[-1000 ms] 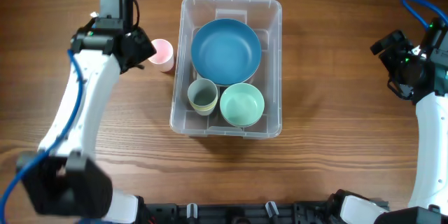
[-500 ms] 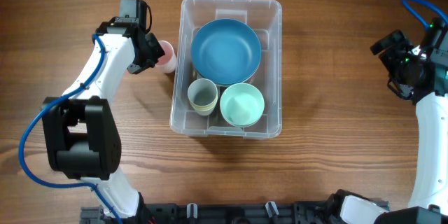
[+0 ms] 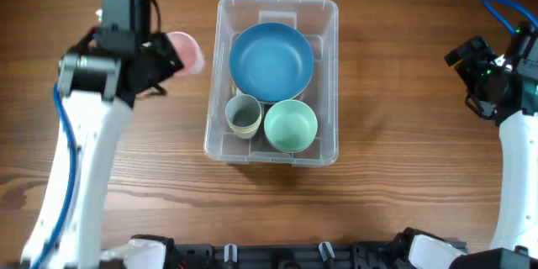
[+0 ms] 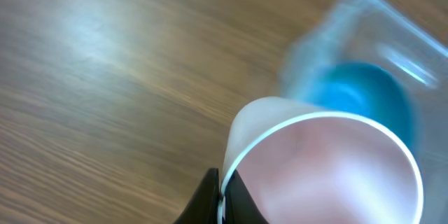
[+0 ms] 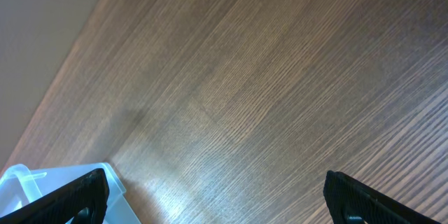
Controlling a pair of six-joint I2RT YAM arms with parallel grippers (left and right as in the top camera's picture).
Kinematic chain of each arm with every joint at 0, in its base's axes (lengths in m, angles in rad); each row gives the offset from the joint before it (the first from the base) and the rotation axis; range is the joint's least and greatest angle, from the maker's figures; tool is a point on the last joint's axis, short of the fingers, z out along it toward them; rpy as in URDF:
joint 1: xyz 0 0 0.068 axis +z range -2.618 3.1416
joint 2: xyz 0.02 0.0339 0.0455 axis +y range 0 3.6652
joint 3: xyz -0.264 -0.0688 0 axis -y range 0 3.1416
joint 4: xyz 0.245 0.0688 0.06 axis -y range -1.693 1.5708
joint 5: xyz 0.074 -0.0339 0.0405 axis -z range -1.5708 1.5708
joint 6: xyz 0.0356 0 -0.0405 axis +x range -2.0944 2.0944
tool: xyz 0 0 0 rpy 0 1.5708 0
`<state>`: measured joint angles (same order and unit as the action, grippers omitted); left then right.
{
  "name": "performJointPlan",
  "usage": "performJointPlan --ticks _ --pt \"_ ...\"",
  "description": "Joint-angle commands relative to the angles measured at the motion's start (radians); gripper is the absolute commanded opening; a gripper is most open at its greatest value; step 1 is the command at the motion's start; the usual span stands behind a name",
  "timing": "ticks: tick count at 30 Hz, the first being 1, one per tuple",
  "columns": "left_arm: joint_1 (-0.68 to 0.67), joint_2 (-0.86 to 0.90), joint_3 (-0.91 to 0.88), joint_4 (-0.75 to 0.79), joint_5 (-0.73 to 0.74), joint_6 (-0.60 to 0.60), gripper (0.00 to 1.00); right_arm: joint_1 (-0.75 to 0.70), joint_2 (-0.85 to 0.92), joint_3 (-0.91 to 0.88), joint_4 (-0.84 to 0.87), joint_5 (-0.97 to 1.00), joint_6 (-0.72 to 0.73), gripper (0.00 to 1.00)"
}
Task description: Pack container
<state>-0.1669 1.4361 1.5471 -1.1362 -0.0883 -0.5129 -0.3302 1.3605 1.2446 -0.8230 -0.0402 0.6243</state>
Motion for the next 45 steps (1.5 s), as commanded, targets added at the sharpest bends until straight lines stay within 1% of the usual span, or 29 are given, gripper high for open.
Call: performJointPlan --ticks 1,2,5,12,13,14,15,16,22,27,29,31,32,37,45 --pt "-0.149 -0.020 0.002 -0.055 0.001 0.011 0.04 0.002 0.004 0.005 0.003 0.010 0.007 1.00" --pt "-0.201 -0.007 -0.005 -0.085 -0.009 -0.002 0.04 0.002 0.004 0.005 0.003 0.010 0.007 1.00" --pt "-0.264 0.025 -0.049 -0.100 -0.033 -0.028 0.04 0.002 0.004 0.005 0.003 0.010 0.007 1.00" --pt "-0.314 0.093 -0.129 -0.080 -0.033 -0.060 0.04 0.002 0.004 0.005 0.003 0.010 0.008 1.00" --pt "-0.314 0.102 -0.137 -0.069 -0.033 -0.072 0.09 0.002 0.004 0.005 0.003 0.010 0.008 1.00" --pt "-0.314 0.109 -0.137 -0.057 -0.033 -0.071 0.24 0.002 0.004 0.005 0.003 0.010 0.007 1.00" --pt "-0.311 0.108 -0.135 -0.040 -0.034 -0.071 0.90 0.002 0.004 0.005 0.003 0.010 0.008 1.00" --pt "-0.307 0.102 -0.129 -0.034 -0.037 -0.071 1.00 0.002 0.004 0.005 0.003 0.010 0.007 1.00" --pt "-0.257 0.024 -0.037 -0.027 -0.037 -0.071 1.00 0.002 0.004 0.005 0.003 0.010 0.008 1.00" --pt "-0.255 -0.070 -0.023 0.018 -0.037 -0.071 1.00 0.002 0.004 0.005 0.003 0.010 0.007 1.00" --pt "-0.255 -0.108 -0.023 0.005 -0.021 -0.071 1.00 0.002 0.004 0.005 0.003 0.010 0.007 1.00" --pt "-0.256 -0.122 -0.023 -0.042 0.023 -0.069 1.00 0.002 0.004 0.005 0.003 0.010 0.007 1.00" --pt "-0.256 -0.129 -0.023 -0.059 0.013 -0.044 1.00 0.002 0.004 0.005 0.003 0.010 0.007 1.00" --pt "-0.254 -0.199 -0.023 -0.061 -0.113 -0.045 1.00 0.002 0.004 0.005 0.003 0.010 0.008 1.00" --pt "-0.253 -0.416 -0.024 -0.076 -0.227 -0.044 1.00 0.002 0.004 0.005 0.003 0.010 0.008 0.99"
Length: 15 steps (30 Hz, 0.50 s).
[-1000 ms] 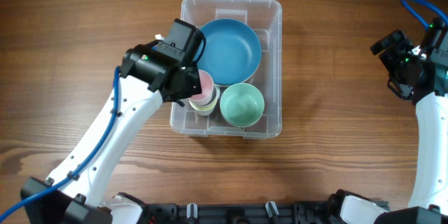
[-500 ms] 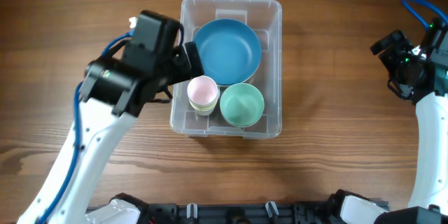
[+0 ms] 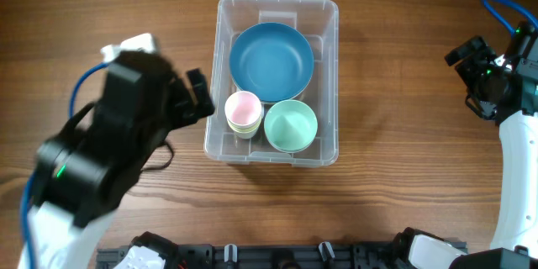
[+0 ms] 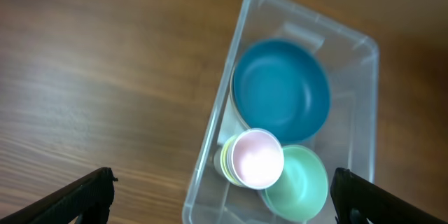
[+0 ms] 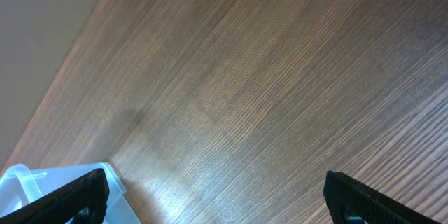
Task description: Pack container
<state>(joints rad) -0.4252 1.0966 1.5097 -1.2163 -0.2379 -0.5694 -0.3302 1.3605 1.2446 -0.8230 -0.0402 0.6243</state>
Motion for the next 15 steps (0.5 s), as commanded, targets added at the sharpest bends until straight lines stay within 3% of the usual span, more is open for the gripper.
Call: performJointPlan --ticks 1,6,9,15 --pt "0.005 -0.100 0.009 0.011 -0.108 0.012 1.00 0.002 0.004 0.005 0.003 0.010 0.007 1.00" --pt "0.097 -0.216 -0.106 0.104 -0.140 0.016 1.00 0.002 0.004 0.005 0.003 0.010 0.007 1.00" --pt "0.198 -0.291 -0.254 0.203 -0.076 0.016 1.00 0.002 0.004 0.005 0.003 0.010 0.007 1.00" --pt "0.276 -0.482 -0.649 0.509 -0.025 0.016 1.00 0.002 0.004 0.005 0.003 0.010 0.007 1.00"
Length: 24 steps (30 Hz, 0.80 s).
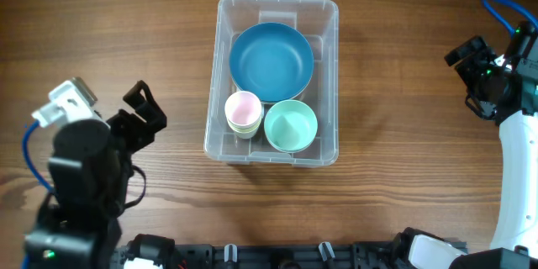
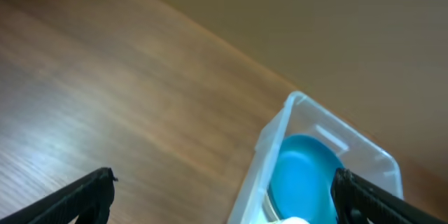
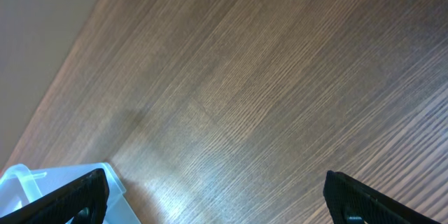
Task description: Pack container
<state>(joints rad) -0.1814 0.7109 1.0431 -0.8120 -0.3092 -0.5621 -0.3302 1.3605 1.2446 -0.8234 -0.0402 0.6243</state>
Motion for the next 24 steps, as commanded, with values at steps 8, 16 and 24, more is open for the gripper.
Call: performJointPlan --ticks 8,16,24 --pt "0.105 -0.381 -0.622 0.373 0.130 0.008 1.00 0.002 0.004 0.005 0.003 0.010 0.007 1.00" --pt "0.122 -0.593 -0.814 0.379 0.133 0.008 1.00 0.002 0.004 0.005 0.003 0.010 0.008 1.00" --pt "0.160 -0.694 -0.889 0.379 0.134 0.007 1.00 0.002 0.004 0.005 0.003 0.010 0.007 1.00"
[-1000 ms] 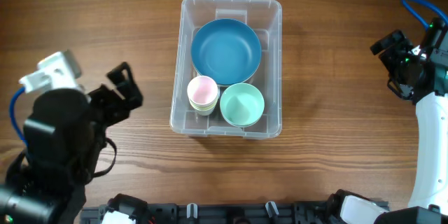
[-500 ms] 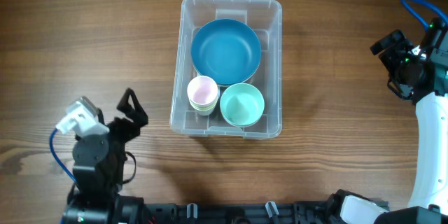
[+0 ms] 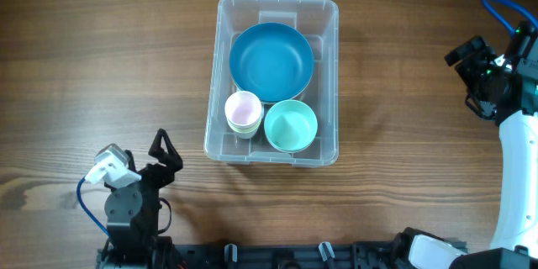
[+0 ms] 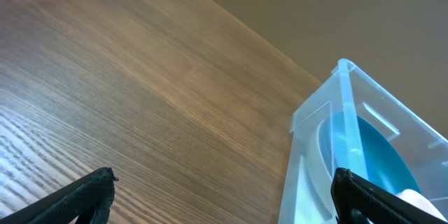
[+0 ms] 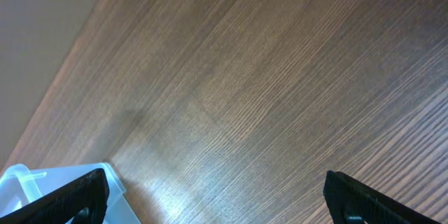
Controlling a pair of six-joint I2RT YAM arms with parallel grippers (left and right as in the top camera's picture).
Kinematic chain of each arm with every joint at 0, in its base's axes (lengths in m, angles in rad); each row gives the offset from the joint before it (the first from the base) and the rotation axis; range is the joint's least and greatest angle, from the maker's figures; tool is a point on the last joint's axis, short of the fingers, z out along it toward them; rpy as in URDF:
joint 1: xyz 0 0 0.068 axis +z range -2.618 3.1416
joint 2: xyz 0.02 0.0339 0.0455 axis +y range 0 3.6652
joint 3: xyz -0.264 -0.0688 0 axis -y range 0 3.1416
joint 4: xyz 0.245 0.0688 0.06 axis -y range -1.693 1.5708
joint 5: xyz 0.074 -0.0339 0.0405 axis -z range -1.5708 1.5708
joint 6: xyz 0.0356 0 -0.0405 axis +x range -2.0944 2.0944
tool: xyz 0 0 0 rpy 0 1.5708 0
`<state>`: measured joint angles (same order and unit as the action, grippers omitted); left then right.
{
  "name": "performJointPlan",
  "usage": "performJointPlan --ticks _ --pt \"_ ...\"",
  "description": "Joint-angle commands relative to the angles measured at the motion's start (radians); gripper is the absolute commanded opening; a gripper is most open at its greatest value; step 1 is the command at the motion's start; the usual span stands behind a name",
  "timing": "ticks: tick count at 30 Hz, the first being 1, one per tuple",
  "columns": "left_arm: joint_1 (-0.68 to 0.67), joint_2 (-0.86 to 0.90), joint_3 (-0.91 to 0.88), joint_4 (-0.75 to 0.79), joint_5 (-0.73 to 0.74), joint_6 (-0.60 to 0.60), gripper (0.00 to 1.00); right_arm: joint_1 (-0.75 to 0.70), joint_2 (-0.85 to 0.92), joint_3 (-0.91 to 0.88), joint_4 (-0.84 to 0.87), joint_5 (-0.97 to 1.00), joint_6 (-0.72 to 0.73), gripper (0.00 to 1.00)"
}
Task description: Pack container
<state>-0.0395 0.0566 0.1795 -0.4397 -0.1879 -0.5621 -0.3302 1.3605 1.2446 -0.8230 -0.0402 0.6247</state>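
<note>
A clear plastic container (image 3: 328, 17) stands mid-table. Inside lie a blue bowl (image 3: 271, 60), a mint green bowl (image 3: 291, 124), and a pink cup (image 3: 244, 109) nested in a pale green cup. My left gripper (image 3: 165, 156) sits low near the front left of the table, open and empty; in its wrist view the container (image 4: 350, 98) lies ahead at the right. My right gripper (image 3: 467, 74) is open and empty at the far right edge, well away from the container (image 5: 21, 182).
Bare wood-grain table (image 3: 109, 67) surrounds the container on all sides. A dark rail (image 3: 277, 256) runs along the front edge.
My left arm has drawn back further toward the front left of the table and sits lower. The right arm and the container's contents are unchanged.
My left gripper first held the pink cup left of the container. Then the cup sat nested in the pale green cup inside the container, and the gripper was open above it. Since then the left arm has pulled back to the front left.
</note>
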Motion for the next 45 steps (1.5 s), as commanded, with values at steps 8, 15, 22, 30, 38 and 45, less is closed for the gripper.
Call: performJointPlan --ticks 8,15,22,30,38,45 --pt "0.018 -0.054 -0.032 -0.044 0.012 0.008 1.00 0.002 0.004 0.005 0.003 0.010 0.007 1.00" --pt "0.018 -0.052 -0.032 -0.103 0.012 0.008 1.00 0.002 0.004 0.005 0.003 0.010 0.007 1.00" --pt "0.018 -0.052 -0.032 -0.103 0.012 0.008 1.00 0.002 0.004 0.005 0.003 0.010 0.007 1.00" --pt "0.018 -0.052 -0.032 -0.103 0.012 0.008 1.00 0.008 -0.036 0.004 0.003 0.011 0.006 1.00" --pt "0.018 -0.052 -0.032 -0.103 0.012 0.008 1.00 0.148 -0.357 -0.054 0.023 0.153 -0.151 1.00" --pt "0.018 -0.052 -0.032 -0.103 0.012 0.008 1.00 0.150 -0.752 -0.378 0.208 -0.124 -0.662 1.00"
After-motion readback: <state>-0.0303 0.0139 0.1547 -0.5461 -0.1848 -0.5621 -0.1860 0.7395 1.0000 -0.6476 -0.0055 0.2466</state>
